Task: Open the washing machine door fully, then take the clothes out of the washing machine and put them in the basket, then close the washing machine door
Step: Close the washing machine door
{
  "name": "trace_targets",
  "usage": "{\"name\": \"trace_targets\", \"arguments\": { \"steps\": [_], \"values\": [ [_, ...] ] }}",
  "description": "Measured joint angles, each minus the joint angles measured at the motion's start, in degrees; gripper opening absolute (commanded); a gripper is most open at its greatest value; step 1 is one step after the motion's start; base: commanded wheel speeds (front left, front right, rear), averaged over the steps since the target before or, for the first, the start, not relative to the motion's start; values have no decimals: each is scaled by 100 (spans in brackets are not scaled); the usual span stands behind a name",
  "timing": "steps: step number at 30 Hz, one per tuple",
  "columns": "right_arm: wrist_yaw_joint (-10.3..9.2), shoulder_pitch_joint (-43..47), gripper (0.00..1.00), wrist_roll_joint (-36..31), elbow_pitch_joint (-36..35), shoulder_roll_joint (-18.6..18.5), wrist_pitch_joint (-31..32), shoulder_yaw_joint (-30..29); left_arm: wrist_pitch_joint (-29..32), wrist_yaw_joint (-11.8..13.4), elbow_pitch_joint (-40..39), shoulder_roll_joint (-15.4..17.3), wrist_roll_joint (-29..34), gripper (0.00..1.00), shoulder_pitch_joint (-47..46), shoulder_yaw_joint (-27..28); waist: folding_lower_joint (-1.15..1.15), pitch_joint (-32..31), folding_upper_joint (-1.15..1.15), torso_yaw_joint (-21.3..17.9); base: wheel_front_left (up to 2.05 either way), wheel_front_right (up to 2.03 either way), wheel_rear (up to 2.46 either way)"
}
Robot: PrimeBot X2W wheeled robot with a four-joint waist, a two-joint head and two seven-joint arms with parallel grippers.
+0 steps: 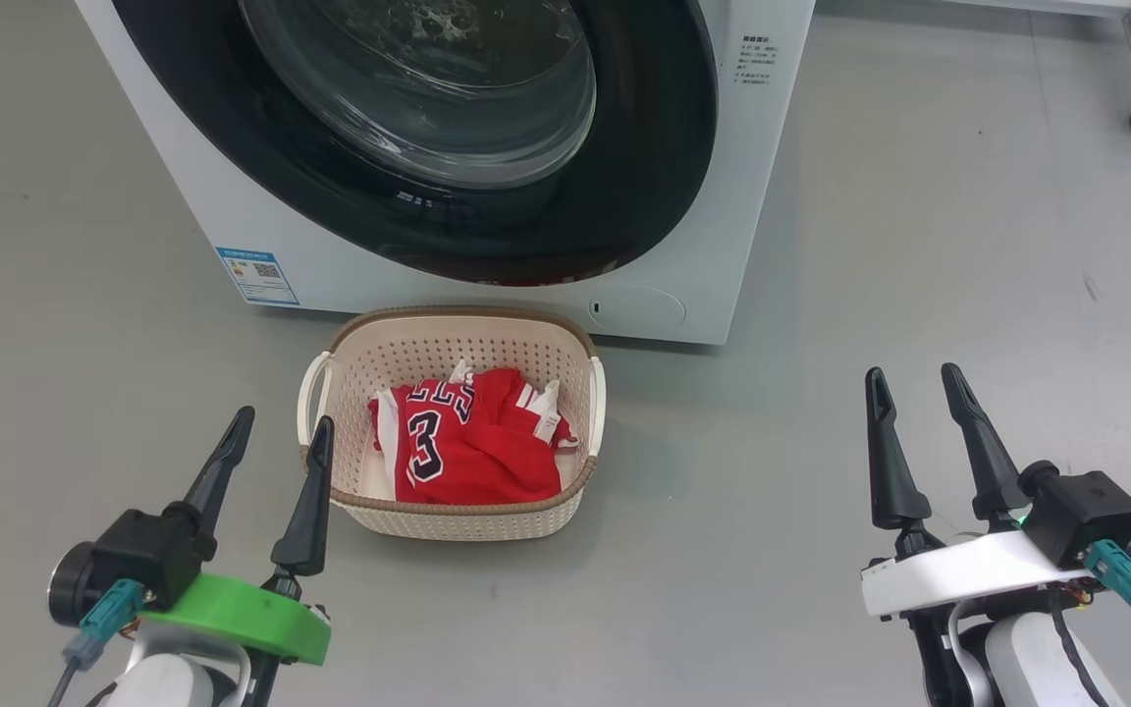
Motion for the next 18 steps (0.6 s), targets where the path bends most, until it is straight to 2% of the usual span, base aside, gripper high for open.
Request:
{"name": "trace_targets", "arguments": {
  "steps": [3,4,5,6,18],
  "values": [
    [2,1,100,-23,7,-1,0,4,0,-2,-1,-2,3,100,7,0,0,6,0,11,0,0,0],
    [2,2,75,-26,9,-3,0,14,0,-2,-3,-5,7,100,12,-1,0,11,0,16,0,0,0],
    [3,4,31,-34,8,-10,0,29,0,-5,-11,-8,25,100,15,-11,0,20,0,22,0,0,0],
    [3,8,0,-38,4,-14,0,34,0,-11,-19,-13,47,100,15,-31,0,33,0,33,0,0,0],
    [167,-285,0,-290,-131,-326,149,274,-1,-73,-136,-105,97,100,3,-182,0,336,0,300,0,0,0]
  ]
}}
